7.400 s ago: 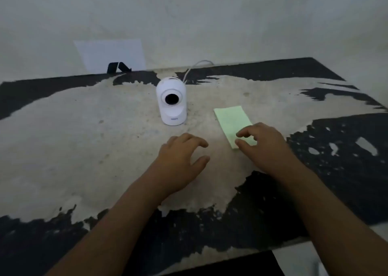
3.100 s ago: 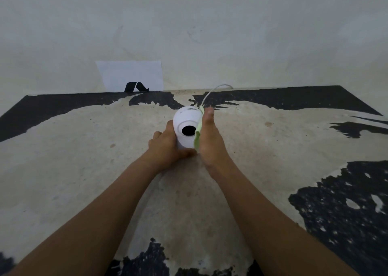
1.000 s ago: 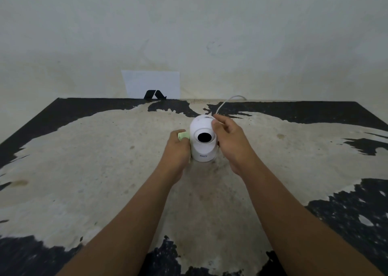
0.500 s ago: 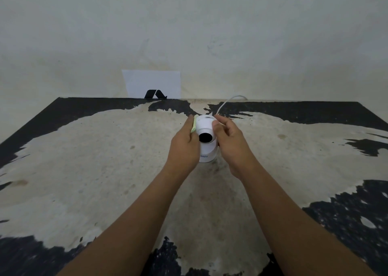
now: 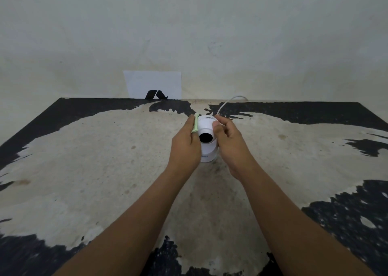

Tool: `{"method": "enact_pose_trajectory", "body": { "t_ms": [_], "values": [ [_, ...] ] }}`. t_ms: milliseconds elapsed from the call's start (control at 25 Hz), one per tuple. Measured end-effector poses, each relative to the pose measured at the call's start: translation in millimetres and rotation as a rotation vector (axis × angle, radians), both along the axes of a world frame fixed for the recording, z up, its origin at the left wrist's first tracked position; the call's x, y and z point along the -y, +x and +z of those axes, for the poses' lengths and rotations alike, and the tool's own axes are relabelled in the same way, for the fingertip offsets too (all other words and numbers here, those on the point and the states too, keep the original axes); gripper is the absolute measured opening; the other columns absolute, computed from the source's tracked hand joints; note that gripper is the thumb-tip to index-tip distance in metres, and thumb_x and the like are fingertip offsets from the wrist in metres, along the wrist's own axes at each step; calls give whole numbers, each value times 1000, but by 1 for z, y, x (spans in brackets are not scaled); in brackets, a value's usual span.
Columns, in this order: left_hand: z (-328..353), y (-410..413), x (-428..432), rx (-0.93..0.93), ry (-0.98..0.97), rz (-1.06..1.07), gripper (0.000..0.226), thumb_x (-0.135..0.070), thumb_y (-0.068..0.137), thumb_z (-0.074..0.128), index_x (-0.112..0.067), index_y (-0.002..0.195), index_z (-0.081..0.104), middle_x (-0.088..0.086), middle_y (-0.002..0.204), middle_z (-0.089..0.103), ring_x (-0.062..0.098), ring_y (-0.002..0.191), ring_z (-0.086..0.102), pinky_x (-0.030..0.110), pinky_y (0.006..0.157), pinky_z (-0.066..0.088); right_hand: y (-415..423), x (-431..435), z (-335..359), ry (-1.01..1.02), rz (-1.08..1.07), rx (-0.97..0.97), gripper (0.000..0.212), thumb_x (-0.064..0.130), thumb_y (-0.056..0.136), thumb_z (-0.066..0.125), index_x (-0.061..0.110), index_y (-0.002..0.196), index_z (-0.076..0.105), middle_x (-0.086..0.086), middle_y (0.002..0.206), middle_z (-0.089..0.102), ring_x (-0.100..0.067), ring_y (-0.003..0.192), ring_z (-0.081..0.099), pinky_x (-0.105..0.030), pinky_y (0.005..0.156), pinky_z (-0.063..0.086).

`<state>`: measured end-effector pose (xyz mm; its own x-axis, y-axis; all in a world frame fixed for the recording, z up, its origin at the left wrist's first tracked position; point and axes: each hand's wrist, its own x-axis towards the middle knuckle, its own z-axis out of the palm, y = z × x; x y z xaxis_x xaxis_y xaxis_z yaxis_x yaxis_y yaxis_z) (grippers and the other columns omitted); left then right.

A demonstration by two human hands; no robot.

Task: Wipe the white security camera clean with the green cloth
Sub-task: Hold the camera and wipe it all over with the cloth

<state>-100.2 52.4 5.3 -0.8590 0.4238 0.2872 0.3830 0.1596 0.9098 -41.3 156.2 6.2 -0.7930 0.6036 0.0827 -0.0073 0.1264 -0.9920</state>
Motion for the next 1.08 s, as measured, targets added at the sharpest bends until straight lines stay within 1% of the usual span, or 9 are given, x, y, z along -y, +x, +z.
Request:
{"method": "enact_pose_trajectory", "body": {
  "t_ms": [120,280,440,520,640,760,920,1000,1080],
  "values": [
    [-9,3,3,23,-66,-35,42,-11,96,34,-18,137,43,-1,119,59,15,108,56,18,82,43,-1,0,0,2,-11,-6,31,46,94,45,37,124,50,13,112,59,2,97,57,-20,75,46],
    [-16,6,8,44,-99,-70,40,-11,94,35,-17,131,50,5,121,63,17,105,59,23,83,46,-2,0,-1,7,-14,-10,32,44,95,46,35,125,50,10,115,59,2,99,56,-22,79,47],
    [5,3,3,-34,-72,16,46,-13,95,32,-16,141,39,5,132,56,13,109,55,10,85,40,-1,0,-1,2,-3,-5,32,46,95,45,36,125,49,8,118,60,-3,102,58,-27,84,49],
    [7,3,2,-50,-103,12,47,-13,96,32,-17,143,35,7,129,57,14,105,54,5,77,39,0,0,0,-1,5,-11,32,46,95,44,37,125,49,11,115,60,0,99,59,-24,79,49],
    [0,12,9,-4,-158,6,43,-12,96,32,-16,138,41,7,112,61,17,96,58,10,67,40,1,1,1,9,-1,-7,35,47,94,44,36,127,49,13,114,58,4,96,56,-20,75,46],
    [-4,18,23,16,-238,-56,37,-10,95,33,-13,127,51,9,115,63,19,94,58,21,75,47,1,2,1,0,0,-18,36,46,94,45,33,128,49,9,118,58,4,97,56,-21,76,45],
    [3,23,46,223,-121,-79,36,-7,92,34,-19,107,64,9,103,67,23,85,64,38,71,55,5,-1,8,-100,44,13,34,39,94,50,28,126,52,2,127,60,-7,105,57,-29,87,47],
    [11,27,57,361,-22,-174,38,-3,90,36,-20,102,68,12,98,71,24,80,69,38,62,58,11,-2,15,-44,21,47,40,42,92,52,25,128,52,1,132,56,-11,114,54,-34,96,44],
    [22,28,64,342,42,-234,35,-2,89,44,-25,101,69,7,94,73,18,80,70,31,59,56,21,-2,26,63,-9,-8,37,51,88,53,33,121,56,10,128,58,-8,115,52,-33,93,42]
  ]
}}
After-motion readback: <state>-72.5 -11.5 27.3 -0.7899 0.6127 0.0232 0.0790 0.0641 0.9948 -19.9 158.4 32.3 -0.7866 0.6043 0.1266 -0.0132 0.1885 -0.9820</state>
